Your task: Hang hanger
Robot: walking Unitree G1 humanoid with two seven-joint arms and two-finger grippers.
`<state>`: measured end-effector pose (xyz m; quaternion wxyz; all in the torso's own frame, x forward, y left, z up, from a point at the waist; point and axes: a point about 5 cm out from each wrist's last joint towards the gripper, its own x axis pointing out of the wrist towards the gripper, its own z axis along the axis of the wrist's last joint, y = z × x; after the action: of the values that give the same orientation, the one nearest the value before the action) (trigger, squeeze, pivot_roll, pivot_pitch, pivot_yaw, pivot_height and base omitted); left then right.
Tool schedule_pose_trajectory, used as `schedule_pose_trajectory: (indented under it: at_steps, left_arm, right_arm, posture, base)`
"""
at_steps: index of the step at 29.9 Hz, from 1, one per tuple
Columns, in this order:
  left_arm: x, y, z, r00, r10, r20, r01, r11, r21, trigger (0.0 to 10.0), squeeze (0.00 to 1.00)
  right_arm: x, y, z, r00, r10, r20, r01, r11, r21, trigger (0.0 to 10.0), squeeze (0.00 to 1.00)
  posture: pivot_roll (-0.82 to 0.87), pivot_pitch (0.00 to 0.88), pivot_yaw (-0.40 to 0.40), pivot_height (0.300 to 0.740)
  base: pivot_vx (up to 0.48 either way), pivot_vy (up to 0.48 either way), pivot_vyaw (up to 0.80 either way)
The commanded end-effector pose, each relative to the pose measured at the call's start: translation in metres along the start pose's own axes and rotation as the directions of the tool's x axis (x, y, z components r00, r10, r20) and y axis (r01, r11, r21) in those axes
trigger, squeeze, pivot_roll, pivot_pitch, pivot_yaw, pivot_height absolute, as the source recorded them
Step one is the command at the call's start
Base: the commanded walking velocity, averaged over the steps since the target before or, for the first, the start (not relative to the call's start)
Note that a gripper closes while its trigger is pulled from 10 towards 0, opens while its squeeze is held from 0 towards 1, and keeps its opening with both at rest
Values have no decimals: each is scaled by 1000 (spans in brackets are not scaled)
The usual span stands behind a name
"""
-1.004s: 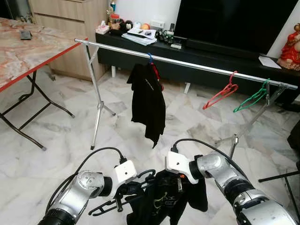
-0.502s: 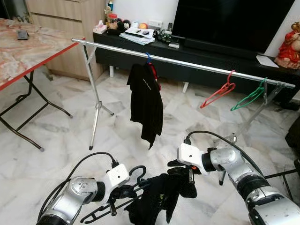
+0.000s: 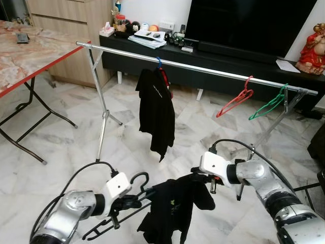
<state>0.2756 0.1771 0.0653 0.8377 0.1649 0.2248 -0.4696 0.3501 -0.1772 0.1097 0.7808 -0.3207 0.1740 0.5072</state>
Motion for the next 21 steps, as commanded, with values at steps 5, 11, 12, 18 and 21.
schedule_pose_trajectory:
  at_steps: [5, 11, 12, 18, 21]
  left_arm:
    - [-14, 6, 12, 995, 19, 93, -18, 1000, -20, 0, 0]
    - [-26, 13, 25, 988, 16, 152, -13, 1000, -20, 0, 0]
    - [-27, 13, 26, 987, 14, 158, -11, 1000, -18, 0, 0]
    - [-33, 7, 27, 988, -52, 149, 53, 999, -6, 0, 0]
    - [-36, 4, 25, 989, -76, 129, 77, 997, -2, 0, 0]
  right_arm:
    - [-14, 0, -17, 999, -44, -24, 45, 997, 59, 10000, 0]
    - [-11, 14, -36, 996, -27, -84, 36, 994, 108, 10000, 1000]
    - [-10, 15, -37, 995, -35, -95, 46, 993, 108, 10000, 1000]
    - [-2, 16, -37, 988, -128, -87, 139, 982, 129, 10000, 1000]
    - [-2, 13, -34, 984, -161, -70, 169, 977, 127, 10000, 992]
  posture:
    - [100, 5, -138, 740]
    - [105, 0, -129, 740]
    - [105, 0, -129, 740]
    - [116, 0, -121, 740]
    - [117, 0, -120, 740]
  base:
    - [0, 0, 0]
    - [0, 0, 0]
    - [0, 0, 0]
    - [0, 0, 0]
    - [0, 0, 0]
